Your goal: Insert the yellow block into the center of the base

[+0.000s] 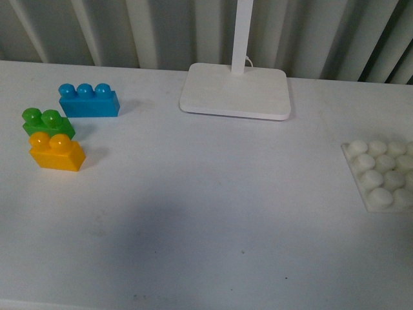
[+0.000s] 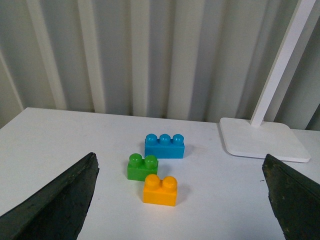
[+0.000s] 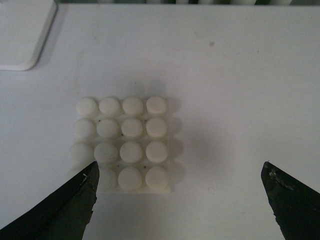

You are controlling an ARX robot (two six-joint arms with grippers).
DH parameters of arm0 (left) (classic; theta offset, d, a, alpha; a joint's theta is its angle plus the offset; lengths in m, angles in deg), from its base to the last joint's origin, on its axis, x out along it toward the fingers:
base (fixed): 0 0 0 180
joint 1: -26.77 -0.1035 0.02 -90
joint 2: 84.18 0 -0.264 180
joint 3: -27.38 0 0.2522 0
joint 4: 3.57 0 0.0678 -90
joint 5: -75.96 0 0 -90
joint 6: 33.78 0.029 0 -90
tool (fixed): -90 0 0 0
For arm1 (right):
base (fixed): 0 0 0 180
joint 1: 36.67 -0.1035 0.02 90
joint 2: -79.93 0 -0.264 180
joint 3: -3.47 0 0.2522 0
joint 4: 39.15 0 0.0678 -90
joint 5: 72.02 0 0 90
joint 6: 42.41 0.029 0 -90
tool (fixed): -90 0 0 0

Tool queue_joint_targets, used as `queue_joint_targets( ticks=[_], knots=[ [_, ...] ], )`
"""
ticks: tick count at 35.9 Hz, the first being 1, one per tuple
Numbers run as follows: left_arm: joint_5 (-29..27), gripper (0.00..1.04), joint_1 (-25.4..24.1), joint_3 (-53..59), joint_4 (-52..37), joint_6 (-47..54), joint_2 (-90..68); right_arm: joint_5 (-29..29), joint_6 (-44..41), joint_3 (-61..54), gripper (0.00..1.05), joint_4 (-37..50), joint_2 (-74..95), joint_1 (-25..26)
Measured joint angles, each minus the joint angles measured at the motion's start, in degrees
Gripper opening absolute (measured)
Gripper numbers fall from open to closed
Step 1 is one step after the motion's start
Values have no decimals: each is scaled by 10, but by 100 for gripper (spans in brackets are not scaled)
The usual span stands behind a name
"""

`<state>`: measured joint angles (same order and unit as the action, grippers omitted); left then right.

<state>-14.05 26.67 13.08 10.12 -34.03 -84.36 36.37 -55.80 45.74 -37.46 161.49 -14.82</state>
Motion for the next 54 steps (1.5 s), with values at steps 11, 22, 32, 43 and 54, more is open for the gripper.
queue_joint_targets(
  ticks=[11, 22, 32, 43, 54],
  knots=[
    [0, 98, 0, 0, 0, 0, 0, -33, 37, 108, 95, 54, 244, -60],
    [0, 98, 0, 0, 0, 0, 0, -71, 72, 183, 95, 49, 347, -112],
    [0, 98, 0, 0, 0, 0, 0, -77, 104, 204, 95, 23, 370, -136],
    [0, 98, 0, 0, 0, 0, 0, -90, 129, 184, 96, 21, 367, -144],
    [0, 98, 0, 0, 0, 0, 0, -104, 156, 183, 96, -5, 370, -171]
  ],
)
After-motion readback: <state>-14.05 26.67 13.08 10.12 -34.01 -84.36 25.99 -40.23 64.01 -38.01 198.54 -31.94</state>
